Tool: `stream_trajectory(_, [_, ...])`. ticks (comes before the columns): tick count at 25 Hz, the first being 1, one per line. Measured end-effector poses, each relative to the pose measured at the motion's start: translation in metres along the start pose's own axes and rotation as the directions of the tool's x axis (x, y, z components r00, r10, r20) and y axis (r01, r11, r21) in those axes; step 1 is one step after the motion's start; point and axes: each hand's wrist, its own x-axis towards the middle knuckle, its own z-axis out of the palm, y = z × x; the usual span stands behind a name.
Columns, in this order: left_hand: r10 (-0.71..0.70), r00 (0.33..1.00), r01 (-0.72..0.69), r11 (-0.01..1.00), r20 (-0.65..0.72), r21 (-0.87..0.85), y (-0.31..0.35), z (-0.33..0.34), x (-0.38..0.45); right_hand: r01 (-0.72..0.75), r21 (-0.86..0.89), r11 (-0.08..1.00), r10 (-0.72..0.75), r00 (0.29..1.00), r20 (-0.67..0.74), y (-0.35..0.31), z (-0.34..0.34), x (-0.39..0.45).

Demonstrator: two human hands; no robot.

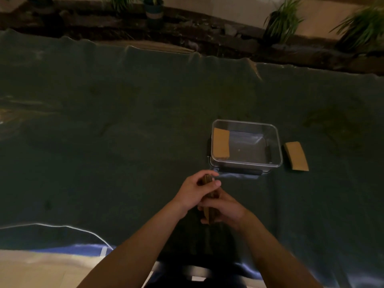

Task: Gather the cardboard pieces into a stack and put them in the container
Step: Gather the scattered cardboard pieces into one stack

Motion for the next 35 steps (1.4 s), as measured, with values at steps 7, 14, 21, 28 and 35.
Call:
stream_trajectory(7, [0.181, 0.969, -0.228, 0.918, 0.168, 0.326, -0.021, -0.004, -0.006, 0.21, -0.399, 0.893, -0.231, 0.973, -0.005, 0.023, -0.007, 0.005])
stream_trajectory(14, [0.249, 0.93, -0.365, 0.699, 0.269, 0.615, -0.055, -0.007, -0.009, 0.102, -0.854, 0.511, -0.491, 0.85, -0.191, 0.07, -0.014, 0.02])
stream_trajectory(21, [0.245, 0.919, -0.394, 0.599, 0.308, 0.697, -0.071, 0.003, -0.01, 0.209, -0.805, 0.555, -0.584, 0.788, -0.197, 0.097, -0.014, 0.023])
stream_trajectory(28, [0.205, 0.917, -0.399, 0.516, 0.343, 0.758, -0.077, 0.003, -0.012, 0.171, -0.802, 0.573, -0.541, 0.814, -0.212, 0.102, -0.012, 0.024])
stream_trajectory(35, [0.22, 0.91, -0.415, 0.494, 0.351, 0.764, -0.084, 0.001, -0.007, 0.164, -0.798, 0.58, -0.523, 0.826, -0.21, 0.103, -0.017, 0.027])
